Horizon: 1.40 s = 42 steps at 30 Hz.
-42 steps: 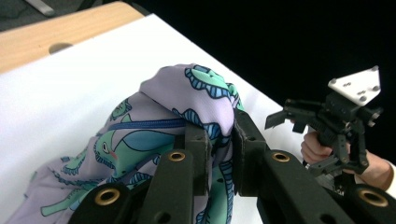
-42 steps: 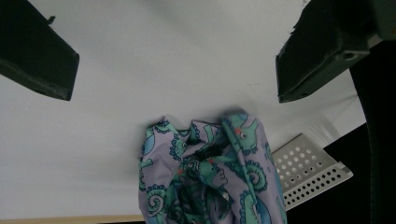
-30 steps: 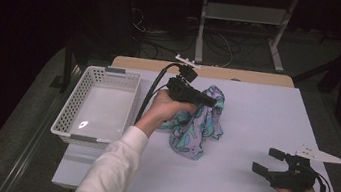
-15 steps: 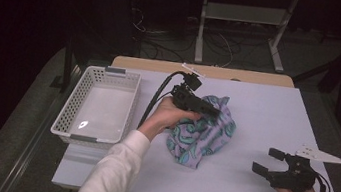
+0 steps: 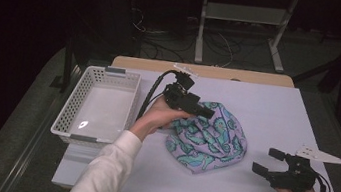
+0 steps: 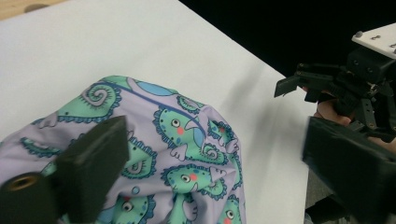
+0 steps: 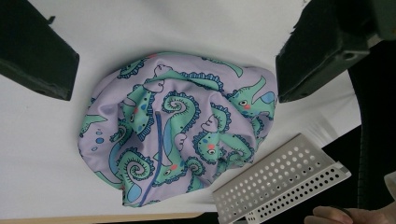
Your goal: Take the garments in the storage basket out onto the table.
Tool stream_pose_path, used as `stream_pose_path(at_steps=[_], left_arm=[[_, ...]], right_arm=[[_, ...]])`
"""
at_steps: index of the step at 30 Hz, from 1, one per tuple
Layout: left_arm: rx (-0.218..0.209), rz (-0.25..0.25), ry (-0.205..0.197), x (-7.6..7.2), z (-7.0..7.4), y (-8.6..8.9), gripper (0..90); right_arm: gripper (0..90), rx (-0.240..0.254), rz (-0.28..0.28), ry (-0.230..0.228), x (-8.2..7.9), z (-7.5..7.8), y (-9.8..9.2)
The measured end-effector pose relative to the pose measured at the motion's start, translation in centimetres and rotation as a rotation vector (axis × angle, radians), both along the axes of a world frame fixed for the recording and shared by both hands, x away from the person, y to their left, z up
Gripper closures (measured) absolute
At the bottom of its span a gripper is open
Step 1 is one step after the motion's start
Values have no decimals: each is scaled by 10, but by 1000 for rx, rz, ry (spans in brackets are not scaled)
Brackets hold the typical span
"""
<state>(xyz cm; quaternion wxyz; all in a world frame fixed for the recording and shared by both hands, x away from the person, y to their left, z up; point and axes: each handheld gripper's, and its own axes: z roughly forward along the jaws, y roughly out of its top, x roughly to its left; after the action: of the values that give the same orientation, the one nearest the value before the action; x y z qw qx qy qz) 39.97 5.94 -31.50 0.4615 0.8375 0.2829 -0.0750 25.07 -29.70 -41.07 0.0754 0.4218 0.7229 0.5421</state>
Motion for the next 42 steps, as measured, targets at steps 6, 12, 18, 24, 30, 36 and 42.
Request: stream_pose_path(at_steps=[6,12,18,24,30,36,42], left_arm=[[-3,19,-16,-5,3,18,0],[-2,41,-34,-11,3,36,0],[-2,60,-46,-17,-2,55,0],[13,77,-76,-29,-8,73,0],[6,96,-90,-37,-13,84,0],[-11,129,-116,-47,-16,99,0],[-18,149,-133,-54,-21,109,0]], right_arm=[[0,-2,-2,0,0,0,0],[0,-3,-2,0,0,0,0],[0,-6,0,3,0,-1,1],[0,-12,5,4,0,-1,2],[0,-13,5,6,0,-1,3],[0,-13,5,5,0,-2,3],[0,-13,4,6,0,-1,3]])
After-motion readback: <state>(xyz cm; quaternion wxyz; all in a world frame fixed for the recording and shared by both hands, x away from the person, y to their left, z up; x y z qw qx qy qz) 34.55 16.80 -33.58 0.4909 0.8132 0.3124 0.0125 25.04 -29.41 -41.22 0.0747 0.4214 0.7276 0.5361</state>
